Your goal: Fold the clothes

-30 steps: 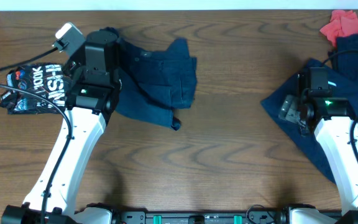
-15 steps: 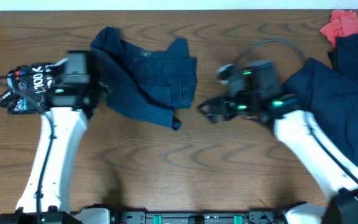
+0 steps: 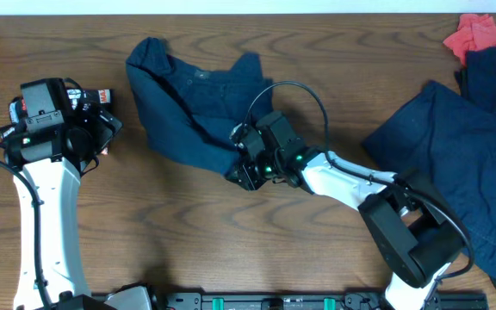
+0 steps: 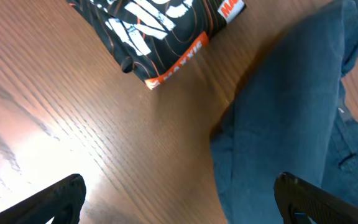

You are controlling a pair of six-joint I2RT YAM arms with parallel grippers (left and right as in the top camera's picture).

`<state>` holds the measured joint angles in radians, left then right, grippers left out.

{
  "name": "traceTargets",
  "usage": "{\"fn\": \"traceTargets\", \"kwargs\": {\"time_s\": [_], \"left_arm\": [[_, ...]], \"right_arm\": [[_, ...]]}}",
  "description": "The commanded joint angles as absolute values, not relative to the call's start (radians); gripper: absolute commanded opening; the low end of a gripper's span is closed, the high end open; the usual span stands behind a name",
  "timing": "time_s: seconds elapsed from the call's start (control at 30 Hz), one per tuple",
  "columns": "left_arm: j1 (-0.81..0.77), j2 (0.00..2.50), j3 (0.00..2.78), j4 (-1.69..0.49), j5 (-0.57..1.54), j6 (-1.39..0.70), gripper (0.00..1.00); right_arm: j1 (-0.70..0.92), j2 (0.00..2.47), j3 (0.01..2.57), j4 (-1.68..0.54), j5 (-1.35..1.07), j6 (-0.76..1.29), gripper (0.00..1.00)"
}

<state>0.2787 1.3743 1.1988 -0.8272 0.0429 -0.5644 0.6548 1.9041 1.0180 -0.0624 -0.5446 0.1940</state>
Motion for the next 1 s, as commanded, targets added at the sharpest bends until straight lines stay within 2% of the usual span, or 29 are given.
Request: {"fn": "traceTargets", "kwargs": {"time_s": [0.0,0.1,0.27,0.33,0.5,0.63,0.7,0.8,0.9,0.97], "left_arm": [[0.281,1.365,1.214,-0.829,0.069,-0.561,0.98],[0.281,1.365,1.214,-0.829,0.072,-0.561,0.98],[0.28,1.365,1.214,-0.826,0.118,-0.561,0.98],[0.28,1.365,1.214,-0.821,0.175,-0.561,0.98],[0.257,1.365,1.214,-0.815,0.333,-0.544,0.98],[0.2,1.365,1.208,-0.833,0.43,-0.506,0.98],[0.161,1.365,1.198,-0.838,0.442,-0.496,0.98],[0.104,1.369,1.195,-0.862,0.442,-0.466,0.98],[0.041,1.376,1.195,-0.884,0.44,-0.432,0.98],[0.006,1.383,1.195,-0.89,0.426,-0.411,0.98]], "right_arm": [[0.607,1.848,1.018,-0.149,-0.497,0.223,0.01],[0.516,1.751,1.022,-0.374,-0.239,0.225,0.01],[0.34,1.558,1.022,-0.706,0.387,0.353,0.01],[0.275,1.489,1.022,-0.737,0.406,0.327,0.03],[0.211,1.394,1.022,-0.76,0.224,0.197,0.07],[0.209,1.393,1.022,-0.876,0.328,0.204,0.1],[0.203,1.393,1.021,-0.982,0.522,0.34,0.11],[0.176,1.393,1.021,-1.145,0.773,0.675,0.27],[0.156,1.392,1.021,-1.153,0.751,0.704,0.3],[0.158,1.392,1.021,-1.103,0.664,0.627,0.3]]}}
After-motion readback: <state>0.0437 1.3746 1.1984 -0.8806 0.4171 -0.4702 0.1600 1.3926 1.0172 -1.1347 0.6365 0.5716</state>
